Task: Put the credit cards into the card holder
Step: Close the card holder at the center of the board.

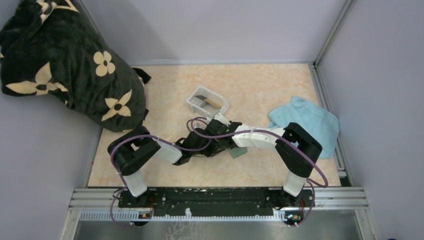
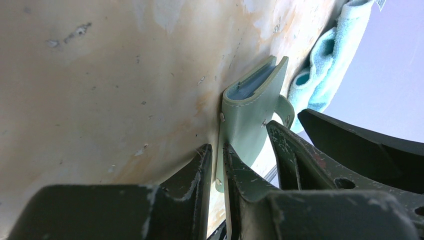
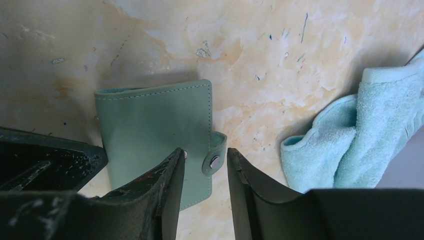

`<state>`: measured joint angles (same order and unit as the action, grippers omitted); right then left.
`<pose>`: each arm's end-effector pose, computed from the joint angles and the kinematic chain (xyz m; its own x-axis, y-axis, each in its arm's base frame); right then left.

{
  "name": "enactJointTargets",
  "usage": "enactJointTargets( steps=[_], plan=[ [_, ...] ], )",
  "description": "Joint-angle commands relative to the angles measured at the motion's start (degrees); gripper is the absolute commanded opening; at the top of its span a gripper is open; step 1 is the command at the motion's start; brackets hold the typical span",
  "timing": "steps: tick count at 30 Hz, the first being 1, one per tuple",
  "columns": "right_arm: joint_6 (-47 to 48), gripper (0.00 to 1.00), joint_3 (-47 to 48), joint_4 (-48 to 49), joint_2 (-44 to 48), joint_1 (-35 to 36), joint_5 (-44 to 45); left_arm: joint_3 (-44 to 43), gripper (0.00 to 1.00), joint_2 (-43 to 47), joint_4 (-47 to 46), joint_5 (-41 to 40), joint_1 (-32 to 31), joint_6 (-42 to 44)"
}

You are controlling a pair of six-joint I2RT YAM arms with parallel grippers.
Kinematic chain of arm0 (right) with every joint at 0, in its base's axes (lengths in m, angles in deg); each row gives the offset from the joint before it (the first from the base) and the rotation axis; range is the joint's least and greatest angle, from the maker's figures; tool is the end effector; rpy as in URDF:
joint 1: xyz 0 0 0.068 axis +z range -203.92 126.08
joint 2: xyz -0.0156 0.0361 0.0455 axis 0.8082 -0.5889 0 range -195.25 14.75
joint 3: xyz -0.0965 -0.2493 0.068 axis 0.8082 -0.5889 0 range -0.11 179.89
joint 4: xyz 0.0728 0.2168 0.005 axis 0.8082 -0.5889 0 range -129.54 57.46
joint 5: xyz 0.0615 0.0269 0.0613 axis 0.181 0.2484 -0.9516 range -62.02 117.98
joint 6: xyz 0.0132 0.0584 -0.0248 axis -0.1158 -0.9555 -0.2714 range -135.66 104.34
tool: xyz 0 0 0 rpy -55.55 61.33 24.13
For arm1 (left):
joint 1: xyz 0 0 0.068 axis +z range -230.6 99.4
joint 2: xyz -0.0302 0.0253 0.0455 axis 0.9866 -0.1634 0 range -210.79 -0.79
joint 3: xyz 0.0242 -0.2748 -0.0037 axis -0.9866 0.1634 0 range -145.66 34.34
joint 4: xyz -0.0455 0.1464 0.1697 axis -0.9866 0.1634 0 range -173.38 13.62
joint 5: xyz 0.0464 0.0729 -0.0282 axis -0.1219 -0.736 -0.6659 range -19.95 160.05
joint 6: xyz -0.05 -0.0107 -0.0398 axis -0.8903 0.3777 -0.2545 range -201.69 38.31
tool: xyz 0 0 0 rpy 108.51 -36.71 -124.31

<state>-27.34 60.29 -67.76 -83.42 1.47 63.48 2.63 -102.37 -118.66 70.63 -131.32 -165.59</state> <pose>0.1913 0.2254 0.1867 -0.6481 -0.6488 -0.3989 -0.4516 0.7491 -0.4847 0.1926 -0.2361 0.1283 -0.8131 -0.5764 -0.0820 -0.2744 0.5036 -0.8192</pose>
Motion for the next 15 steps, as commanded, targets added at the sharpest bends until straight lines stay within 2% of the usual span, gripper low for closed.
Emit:
enactJointTargets(
  steps=[1, 9, 15],
  plan=[
    [-2.01, 0.35, 0.07, -0.72, -0.03, -0.16, 2.94, 2.24, 0.23, -3.42, 8.88, -1.72, 0.34, 2.7],
    [-3.4, 0.16, -0.39, -1.47, 1.31, -0.55, 2.74, 2.61, 0.23, -3.53, 8.49, -1.63, 0.41, 2.68],
    [-4.08, 0.13, 0.64, -2.65, 2.77, -0.53, 1.96, 2.61, 0.23, -3.69, 8.18, -1.42, 0.38, 2.5]
  ],
)
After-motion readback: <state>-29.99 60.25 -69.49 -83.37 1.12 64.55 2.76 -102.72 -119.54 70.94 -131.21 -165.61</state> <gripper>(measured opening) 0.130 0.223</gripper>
